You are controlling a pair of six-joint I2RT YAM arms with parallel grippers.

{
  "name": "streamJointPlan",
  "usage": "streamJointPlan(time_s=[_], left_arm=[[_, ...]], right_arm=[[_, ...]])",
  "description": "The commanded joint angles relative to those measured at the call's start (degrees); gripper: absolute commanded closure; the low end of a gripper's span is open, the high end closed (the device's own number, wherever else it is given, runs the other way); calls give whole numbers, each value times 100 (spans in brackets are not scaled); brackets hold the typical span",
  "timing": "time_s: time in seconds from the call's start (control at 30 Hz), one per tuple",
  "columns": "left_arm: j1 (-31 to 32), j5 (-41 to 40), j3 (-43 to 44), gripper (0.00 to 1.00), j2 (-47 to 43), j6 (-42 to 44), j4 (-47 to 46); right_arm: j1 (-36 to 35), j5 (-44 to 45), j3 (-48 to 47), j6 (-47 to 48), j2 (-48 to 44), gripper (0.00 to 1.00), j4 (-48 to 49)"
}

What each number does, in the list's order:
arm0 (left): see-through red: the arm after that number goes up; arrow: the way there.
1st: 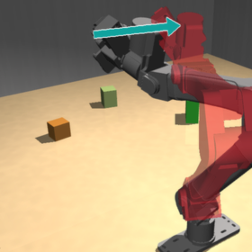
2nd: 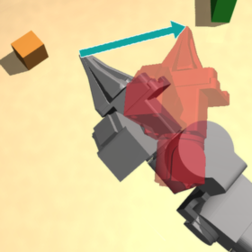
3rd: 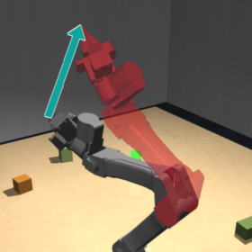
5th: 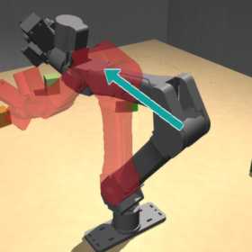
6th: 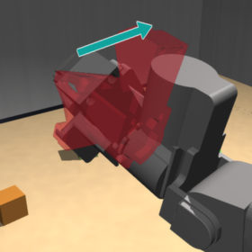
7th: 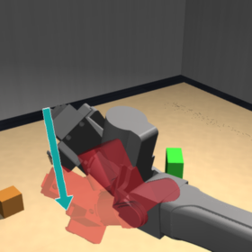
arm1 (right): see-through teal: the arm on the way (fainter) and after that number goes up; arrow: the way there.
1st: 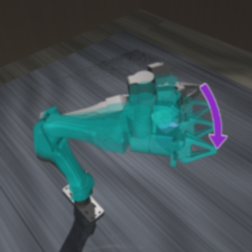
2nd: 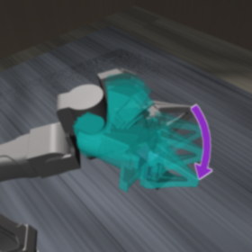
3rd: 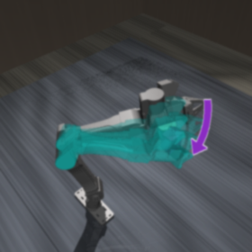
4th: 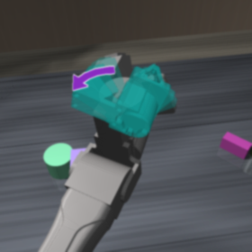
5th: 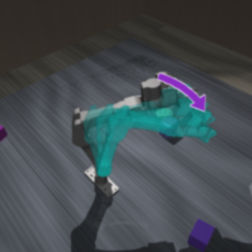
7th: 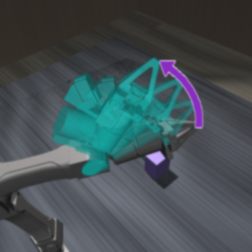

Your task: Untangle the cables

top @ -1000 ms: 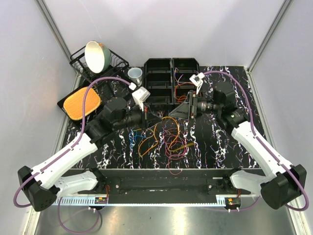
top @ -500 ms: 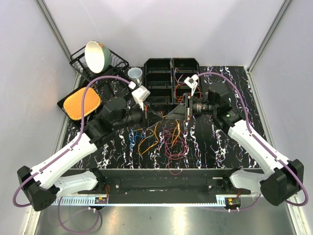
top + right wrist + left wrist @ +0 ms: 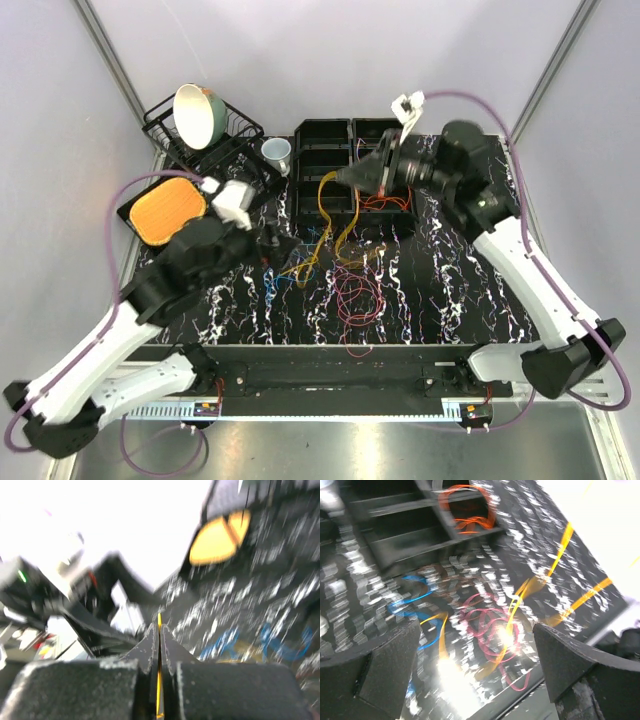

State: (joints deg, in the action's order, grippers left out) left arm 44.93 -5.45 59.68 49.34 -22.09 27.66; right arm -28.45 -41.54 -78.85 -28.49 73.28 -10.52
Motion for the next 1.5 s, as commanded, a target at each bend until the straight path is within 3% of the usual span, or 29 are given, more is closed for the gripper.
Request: streamJointPlan(time_s=[0.0,0.2,0.33,0.47,0.57,1.1,1.47], left_arm=[[16,-1360,1,1,-906,-120,1432],[25,-1668,-904,1,-2119,-645,2120],[51,-1371,-1328,1,-2604,-534,1769],[42,-1625,-1345,1,-2544,-428,1743],[42,-1494,-1319,1,-2360,-446,1751],[-89,-1520,-1310,2,-2210,-419,1752],[-212,-1476,-1327,3,-2183,-410,1734]], right_arm=[[-21,716,-1611,265,519,100,-116],[-21,1436,-3580,432,1520,100,-248],[23,1798,-4900,406,2181,100,-354],[67,2192,-6962,634,3154,100,-896],[155,2360,-7538,731,3517,100,-1004],[551,1667,-7356,309,4414,100,-855],[559,1227,-6135,-270,4511,100,-170]])
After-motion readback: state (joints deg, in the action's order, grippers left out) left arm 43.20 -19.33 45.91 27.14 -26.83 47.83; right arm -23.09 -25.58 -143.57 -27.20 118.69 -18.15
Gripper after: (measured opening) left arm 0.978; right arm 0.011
